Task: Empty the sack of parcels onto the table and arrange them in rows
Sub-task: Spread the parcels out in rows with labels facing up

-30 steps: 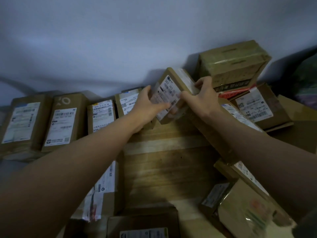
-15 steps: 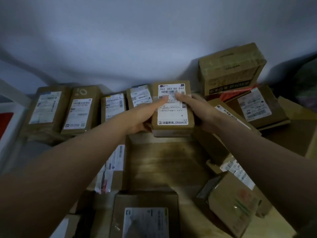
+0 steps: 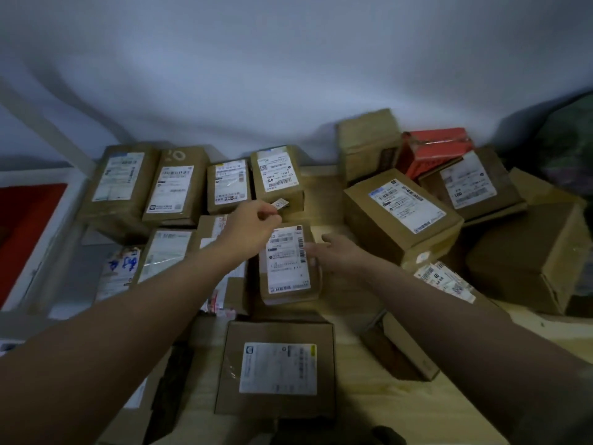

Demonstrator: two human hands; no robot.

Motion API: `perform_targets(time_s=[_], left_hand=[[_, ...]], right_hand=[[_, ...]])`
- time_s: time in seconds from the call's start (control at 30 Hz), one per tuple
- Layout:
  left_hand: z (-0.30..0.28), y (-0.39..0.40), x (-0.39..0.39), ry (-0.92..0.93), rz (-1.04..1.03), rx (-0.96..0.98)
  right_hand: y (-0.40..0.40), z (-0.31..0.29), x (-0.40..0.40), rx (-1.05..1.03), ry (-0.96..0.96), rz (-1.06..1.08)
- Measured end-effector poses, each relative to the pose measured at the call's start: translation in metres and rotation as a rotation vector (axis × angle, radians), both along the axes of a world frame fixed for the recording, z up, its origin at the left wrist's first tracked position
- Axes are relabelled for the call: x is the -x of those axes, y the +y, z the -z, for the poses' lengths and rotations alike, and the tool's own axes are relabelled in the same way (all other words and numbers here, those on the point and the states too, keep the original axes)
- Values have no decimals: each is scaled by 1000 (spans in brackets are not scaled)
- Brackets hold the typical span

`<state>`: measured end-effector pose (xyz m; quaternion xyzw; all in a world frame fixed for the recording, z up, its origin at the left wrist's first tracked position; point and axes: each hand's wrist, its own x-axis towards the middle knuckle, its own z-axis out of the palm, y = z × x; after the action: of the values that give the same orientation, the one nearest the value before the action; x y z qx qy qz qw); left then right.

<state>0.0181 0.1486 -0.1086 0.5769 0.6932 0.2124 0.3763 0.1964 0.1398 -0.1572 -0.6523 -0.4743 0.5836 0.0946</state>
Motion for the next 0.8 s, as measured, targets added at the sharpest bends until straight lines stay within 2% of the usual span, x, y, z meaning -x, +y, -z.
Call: perform_targets(time_s=[0.1, 0.23, 0.33, 0.4, 0.47, 0.57, 0.7, 0.8], left_hand=[[3, -11, -12, -14, 17, 13], [5, -21, -34, -50, 15, 43], [8, -29, -53, -87, 4, 95], [10, -35, -66, -130, 1, 136], [11, -38, -80, -193, -2, 199], [11, -39, -104, -319, -54, 346], [16, -30, -138, -479, -159, 500], [22, -24, -159, -526, -221, 584]], right_hand=[[-10, -13, -19, -205, -11, 38], [-10, -33, -58, -638, -330, 128], [-6, -31, -94, -656, -667, 183], [-6, -27, -117, -574, -754, 221], [-4, -23, -136, -449, -727, 273], [-3, -17, -150, -288, -532, 349], [-1, -14, -160, -260, -379, 391], [-1, -11, -168, -235, -231, 461]])
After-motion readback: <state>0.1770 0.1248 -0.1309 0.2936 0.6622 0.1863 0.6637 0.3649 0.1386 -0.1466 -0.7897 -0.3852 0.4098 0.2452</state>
